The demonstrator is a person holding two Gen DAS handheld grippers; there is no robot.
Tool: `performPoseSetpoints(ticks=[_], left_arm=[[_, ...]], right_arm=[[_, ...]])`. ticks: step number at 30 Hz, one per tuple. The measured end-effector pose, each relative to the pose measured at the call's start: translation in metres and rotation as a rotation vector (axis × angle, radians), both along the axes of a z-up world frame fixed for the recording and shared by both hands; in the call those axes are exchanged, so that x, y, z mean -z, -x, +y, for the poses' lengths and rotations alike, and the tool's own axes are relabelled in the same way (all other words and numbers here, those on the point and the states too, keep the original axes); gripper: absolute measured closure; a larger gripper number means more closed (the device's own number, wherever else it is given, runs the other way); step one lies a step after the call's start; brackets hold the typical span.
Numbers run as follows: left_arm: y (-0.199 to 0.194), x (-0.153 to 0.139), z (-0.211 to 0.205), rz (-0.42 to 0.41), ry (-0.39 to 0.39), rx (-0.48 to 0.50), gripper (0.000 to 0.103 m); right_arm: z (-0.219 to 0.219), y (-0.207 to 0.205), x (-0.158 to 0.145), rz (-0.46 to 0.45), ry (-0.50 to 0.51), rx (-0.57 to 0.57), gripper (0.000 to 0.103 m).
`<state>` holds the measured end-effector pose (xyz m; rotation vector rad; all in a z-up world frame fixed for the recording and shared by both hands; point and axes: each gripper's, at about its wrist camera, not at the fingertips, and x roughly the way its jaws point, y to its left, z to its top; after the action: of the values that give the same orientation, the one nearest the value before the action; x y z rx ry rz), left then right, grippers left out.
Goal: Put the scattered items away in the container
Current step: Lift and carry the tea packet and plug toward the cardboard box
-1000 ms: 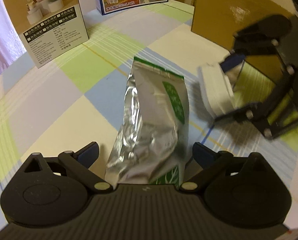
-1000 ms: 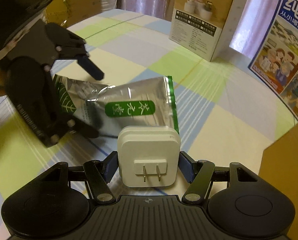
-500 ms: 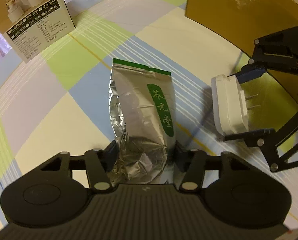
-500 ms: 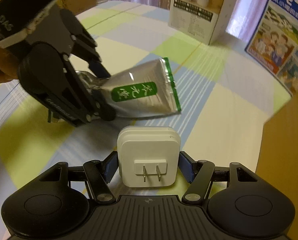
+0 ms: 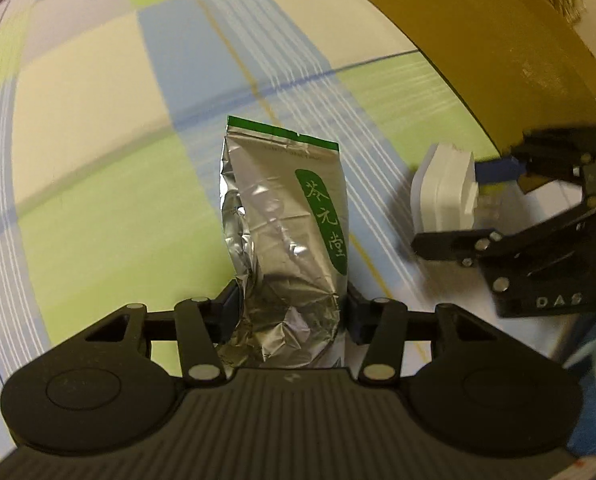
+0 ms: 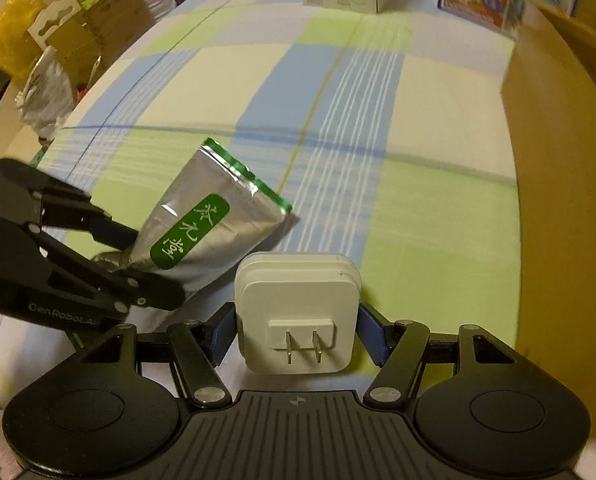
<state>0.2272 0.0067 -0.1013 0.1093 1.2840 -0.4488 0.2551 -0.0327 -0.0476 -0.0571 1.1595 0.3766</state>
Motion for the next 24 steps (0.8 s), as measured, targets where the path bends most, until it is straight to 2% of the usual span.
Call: performPoseSetpoints(ticks=[5, 11, 15, 19, 24], left_arm=[[0.018, 0.0, 0.003, -0.005, 0.018, -0.135, 0.052], [0.027, 0.004, 0.0, -0.073, -0.015, -0.147, 0.039], [0.027, 0.005, 0.008, -0.099, 0.023, -0.225, 0.037], [0.026, 0.006, 0.004, -0.112, 0.012, -0.263, 0.036], [0.029, 0.004, 0.008, -0.101, 0.026, -0.33, 0.036]], right_arm=[[0.004, 0.02, 0.004, -0.024, 0.041, 0.014, 0.041], [-0.005, 0.029, 0.019, -0.072, 0.041, 0.04, 0.041], [-0.014, 0.028, 0.019, -0.126, -0.011, 0.076, 0.041], [-0.02, 0.027, 0.018, -0.132, -0.057, 0.095, 0.041], [-0.018, 0.028, 0.019, -0.129, -0.043, 0.082, 0.039]])
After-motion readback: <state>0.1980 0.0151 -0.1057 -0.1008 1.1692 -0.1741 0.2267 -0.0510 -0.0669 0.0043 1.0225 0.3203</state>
